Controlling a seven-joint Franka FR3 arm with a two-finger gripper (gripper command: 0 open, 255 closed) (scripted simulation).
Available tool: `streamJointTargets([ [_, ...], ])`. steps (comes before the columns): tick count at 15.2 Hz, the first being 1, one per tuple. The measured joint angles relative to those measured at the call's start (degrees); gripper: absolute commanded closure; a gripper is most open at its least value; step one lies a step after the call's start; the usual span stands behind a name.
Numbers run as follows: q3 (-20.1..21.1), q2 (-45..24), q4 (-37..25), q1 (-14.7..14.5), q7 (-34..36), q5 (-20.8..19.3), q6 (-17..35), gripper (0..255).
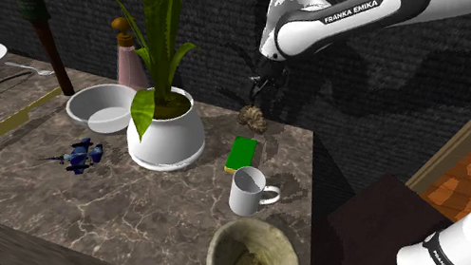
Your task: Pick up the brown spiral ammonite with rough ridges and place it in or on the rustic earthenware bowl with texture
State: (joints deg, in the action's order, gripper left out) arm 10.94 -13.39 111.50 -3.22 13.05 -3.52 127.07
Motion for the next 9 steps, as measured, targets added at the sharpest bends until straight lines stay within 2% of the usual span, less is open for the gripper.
streamJointTargets([
  [2,0.0,-3.5,-2.5,-0.6,1.1,-0.3,0.7,0],
  [9,-0.3,-8.1,-2.7,-1.0,1.8,-1.2,4.9,0],
])
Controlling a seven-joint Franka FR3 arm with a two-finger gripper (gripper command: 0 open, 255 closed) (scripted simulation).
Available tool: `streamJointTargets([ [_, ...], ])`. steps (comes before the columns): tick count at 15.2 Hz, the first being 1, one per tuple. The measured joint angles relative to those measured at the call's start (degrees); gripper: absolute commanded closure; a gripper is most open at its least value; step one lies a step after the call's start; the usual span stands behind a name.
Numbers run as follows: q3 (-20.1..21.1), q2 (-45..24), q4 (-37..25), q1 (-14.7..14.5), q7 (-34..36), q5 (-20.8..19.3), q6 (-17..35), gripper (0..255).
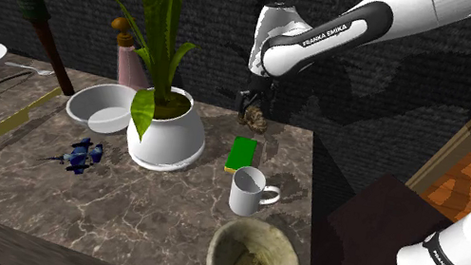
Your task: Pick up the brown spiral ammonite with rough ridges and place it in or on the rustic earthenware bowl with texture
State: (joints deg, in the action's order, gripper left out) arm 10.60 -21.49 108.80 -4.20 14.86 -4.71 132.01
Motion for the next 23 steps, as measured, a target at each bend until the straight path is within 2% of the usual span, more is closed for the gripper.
streamJointTargets([
  [7,-0.1,-0.7,0.1,0.0,0.1,-0.2,0.8,0],
  [8,-0.1,-0.7,0.1,0.0,0.1,-0.2,0.8,255],
  [18,-0.2,-0.6,0.1,0.0,0.0,-0.2,0.8,255],
  [23,0.1,1.1,-0.5,0.2,-0.3,0.3,-1.6,255],
])
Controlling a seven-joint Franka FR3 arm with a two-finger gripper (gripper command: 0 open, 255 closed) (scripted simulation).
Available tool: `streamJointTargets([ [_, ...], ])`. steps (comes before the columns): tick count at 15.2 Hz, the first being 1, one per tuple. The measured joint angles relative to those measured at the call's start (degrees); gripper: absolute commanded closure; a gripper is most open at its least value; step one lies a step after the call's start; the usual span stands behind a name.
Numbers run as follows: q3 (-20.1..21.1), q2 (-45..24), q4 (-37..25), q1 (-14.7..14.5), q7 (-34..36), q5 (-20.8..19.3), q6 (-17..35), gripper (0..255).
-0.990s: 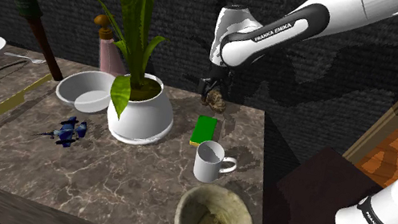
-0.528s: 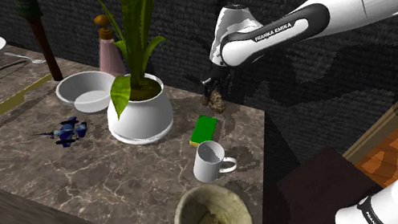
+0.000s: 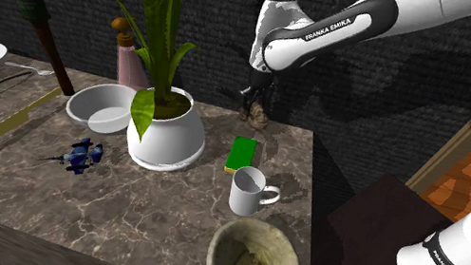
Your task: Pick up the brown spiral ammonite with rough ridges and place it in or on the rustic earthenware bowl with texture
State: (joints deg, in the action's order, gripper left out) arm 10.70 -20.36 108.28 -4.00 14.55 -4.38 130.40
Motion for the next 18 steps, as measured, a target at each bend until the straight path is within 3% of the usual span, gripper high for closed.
streamJointTargets([
  [18,0.6,5.7,-6.6,0.3,-0.8,1.5,-12.2,255],
])
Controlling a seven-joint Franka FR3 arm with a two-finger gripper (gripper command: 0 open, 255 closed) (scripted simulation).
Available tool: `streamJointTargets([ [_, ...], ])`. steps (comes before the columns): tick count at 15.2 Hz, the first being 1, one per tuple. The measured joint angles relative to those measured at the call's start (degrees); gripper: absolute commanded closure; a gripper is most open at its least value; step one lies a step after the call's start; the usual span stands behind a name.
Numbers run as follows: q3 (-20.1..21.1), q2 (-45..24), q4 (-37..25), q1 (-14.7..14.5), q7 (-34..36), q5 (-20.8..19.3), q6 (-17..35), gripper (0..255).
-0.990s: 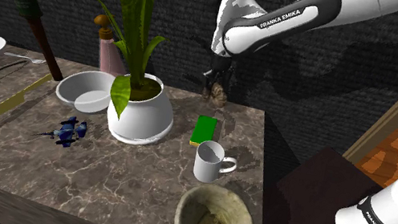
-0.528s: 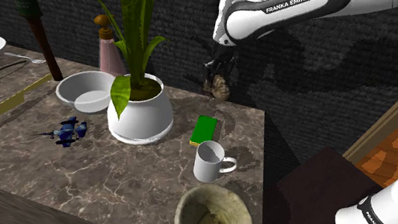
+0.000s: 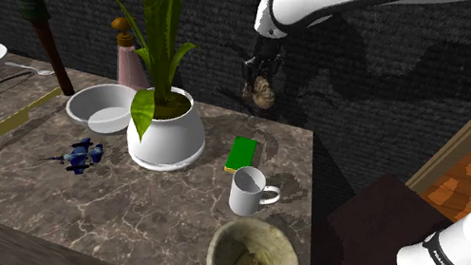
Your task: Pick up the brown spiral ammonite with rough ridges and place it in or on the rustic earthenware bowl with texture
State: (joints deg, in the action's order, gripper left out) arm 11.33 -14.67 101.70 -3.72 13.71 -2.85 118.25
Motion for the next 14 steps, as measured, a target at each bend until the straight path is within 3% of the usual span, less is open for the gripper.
streamJointTargets([
  [10,0.1,1.9,-4.8,0.1,-0.3,0.5,-6.7,255],
  [14,1.4,6.3,0.3,-1.3,2.2,1.1,-5.8,255],
])
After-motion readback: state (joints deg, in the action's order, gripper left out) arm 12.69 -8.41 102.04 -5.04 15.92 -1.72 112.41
